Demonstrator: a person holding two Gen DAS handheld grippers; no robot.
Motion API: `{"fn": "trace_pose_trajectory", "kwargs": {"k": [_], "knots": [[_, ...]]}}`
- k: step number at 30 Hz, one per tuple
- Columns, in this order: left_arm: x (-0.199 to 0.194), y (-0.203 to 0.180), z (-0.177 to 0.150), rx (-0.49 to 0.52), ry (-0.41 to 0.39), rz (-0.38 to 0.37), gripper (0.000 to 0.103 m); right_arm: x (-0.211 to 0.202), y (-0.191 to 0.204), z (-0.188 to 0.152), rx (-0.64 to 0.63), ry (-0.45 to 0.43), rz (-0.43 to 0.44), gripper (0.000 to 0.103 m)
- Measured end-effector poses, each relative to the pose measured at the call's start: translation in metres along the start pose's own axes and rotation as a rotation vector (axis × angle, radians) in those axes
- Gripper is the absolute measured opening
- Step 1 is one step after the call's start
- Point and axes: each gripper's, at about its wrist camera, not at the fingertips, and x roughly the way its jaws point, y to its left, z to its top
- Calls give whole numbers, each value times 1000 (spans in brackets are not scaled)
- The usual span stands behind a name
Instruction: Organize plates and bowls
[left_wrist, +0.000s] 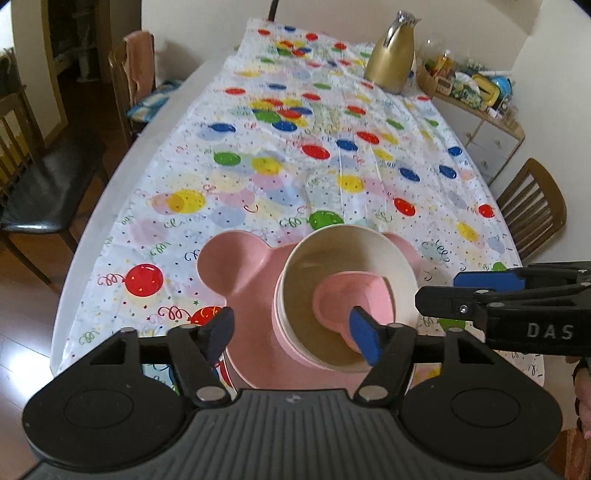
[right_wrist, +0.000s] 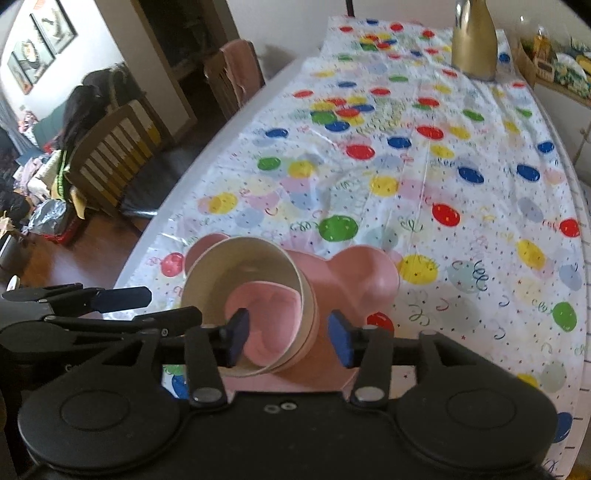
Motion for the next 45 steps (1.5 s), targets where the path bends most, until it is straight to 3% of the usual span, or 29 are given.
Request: {"fn": "trace_pose_trajectory", "kwargs": {"k": [4,7,11,16,18,22,25,27,29,31,45], "knots": [[-15,-10,-10,0,-33,2,72,-17,0,-9,-22,-39,20,63],[-26,-17,-17,-3,-57,9,72,-30,-1,-16,-29,-69,34,64],[-38,-27,-27,-2,-81,11,72,-49,-2,-29,-54,-139,39,78],[-50,-38,-38,-8,-109,9,73,-68,-3,-41,-84,-220,52,84],[-54,-41,-42,-10,-118,11,81,-75,-4,-47,-96,-250,51,86],[-61,-46,-49,-18,-139,17,82,-84,-7,-56,-103,-278,44,89],[-65,-48,-55,-24,-158,20,82,-90,-12,-63,-100,-302,36,103],[-68,-49,-58,-31,-167,22,84,-94,-14,-67,-110,-317,26,103],[-70,-51,-61,-35,-173,26,97,-98,-16,-71,-119,-333,14,103],[-73,-52,-63,-37,-184,26,103,-102,-18,-75,-117,-347,12,103],[-79,-63,-80,-43,-180,35,103,-118,-32,-102,-45,-438,-3,103]]}}
